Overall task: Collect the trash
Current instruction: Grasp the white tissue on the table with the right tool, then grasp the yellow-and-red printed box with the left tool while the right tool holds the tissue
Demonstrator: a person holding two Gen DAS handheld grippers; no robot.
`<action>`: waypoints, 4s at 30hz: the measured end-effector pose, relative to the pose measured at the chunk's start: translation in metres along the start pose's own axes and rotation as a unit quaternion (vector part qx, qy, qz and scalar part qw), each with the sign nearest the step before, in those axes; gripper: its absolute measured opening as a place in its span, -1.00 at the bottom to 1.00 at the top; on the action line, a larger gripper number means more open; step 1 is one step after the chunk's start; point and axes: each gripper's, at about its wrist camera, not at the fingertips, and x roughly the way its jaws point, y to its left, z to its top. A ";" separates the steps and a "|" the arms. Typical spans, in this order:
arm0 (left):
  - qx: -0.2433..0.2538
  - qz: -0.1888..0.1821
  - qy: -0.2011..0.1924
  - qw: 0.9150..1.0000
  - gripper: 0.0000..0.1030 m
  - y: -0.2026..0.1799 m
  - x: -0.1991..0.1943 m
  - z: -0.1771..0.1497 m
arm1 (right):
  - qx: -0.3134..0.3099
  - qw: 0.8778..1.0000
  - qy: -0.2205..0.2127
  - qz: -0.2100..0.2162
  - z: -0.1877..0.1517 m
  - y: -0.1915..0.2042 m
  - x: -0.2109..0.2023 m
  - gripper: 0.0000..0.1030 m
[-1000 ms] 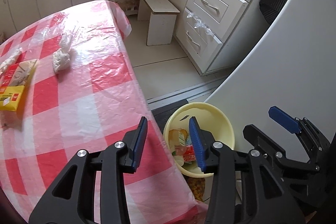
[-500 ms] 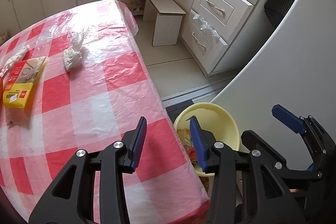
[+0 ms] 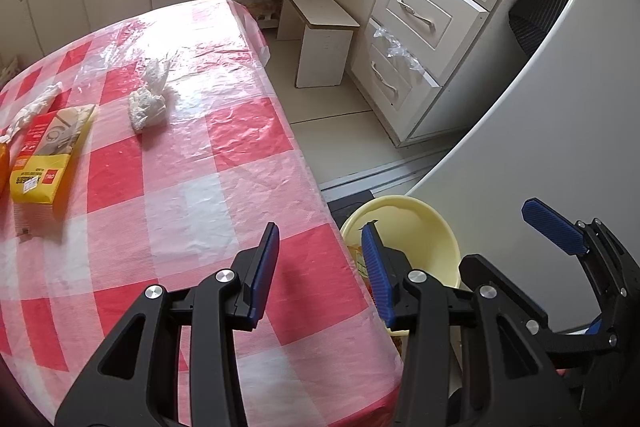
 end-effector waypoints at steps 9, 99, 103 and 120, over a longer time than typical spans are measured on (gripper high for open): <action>-0.011 0.013 -0.005 1.000 -0.21 0.020 -0.006 0.000 | -0.015 1.000 -0.004 0.009 0.006 0.015 -0.001 0.42; 0.143 0.127 0.013 0.981 0.43 0.113 -0.056 -0.075 | -0.124 0.984 0.060 0.117 0.037 0.145 0.076 0.09; 0.080 0.113 0.018 0.990 -0.03 0.137 -0.052 -0.060 | -0.127 0.984 0.065 0.110 0.037 0.146 0.081 0.11; -0.029 0.016 -0.016 0.999 -1.00 0.159 -0.067 -0.038 | -0.114 0.986 0.062 0.101 0.027 0.119 0.077 0.23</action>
